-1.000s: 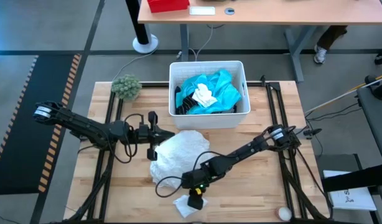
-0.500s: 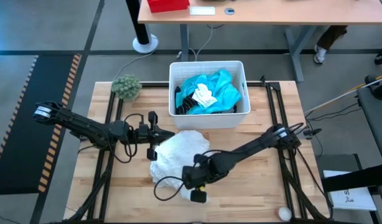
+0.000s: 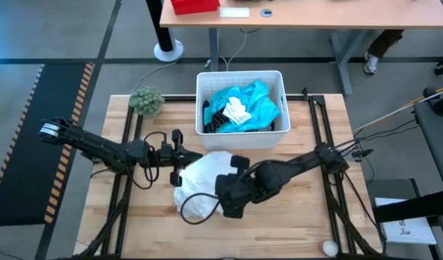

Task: Sort clothes
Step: Put the white socks into the white bin

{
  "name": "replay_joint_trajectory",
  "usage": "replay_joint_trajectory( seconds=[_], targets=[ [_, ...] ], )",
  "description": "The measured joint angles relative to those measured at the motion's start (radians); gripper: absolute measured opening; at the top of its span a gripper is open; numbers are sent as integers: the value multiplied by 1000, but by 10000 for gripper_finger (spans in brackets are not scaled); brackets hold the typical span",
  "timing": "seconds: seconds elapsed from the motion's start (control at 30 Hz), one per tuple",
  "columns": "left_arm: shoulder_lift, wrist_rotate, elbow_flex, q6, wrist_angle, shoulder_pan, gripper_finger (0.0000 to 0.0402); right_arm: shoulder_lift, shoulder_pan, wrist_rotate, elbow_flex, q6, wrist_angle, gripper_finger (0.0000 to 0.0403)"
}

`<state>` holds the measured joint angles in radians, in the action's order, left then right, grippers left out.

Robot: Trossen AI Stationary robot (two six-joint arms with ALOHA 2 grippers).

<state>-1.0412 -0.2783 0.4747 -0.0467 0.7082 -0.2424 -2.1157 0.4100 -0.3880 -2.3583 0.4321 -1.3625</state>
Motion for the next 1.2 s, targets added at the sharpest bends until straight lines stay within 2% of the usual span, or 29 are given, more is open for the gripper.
replay_joint_trajectory(
  seconds=[0.2,0.5,0.77,1.0,1.1,1.2],
  targets=[
    [0,0,0,1,-4,0,0,90,-4,-59,9,-7,-5,0],
    [0,0,0,2,-5,0,0,261,-11,-292,7,-90,30,0],
    [0,0,0,4,-2,0,0,394,-42,-650,7,-282,208,0],
    [0,0,0,-12,7,0,0,455,-151,-670,7,-484,380,0],
    [0,0,0,-12,7,0,0,463,-227,-653,7,-499,379,0],
    [0,0,0,-11,7,0,0,462,-313,-592,7,-496,371,0]
  ],
)
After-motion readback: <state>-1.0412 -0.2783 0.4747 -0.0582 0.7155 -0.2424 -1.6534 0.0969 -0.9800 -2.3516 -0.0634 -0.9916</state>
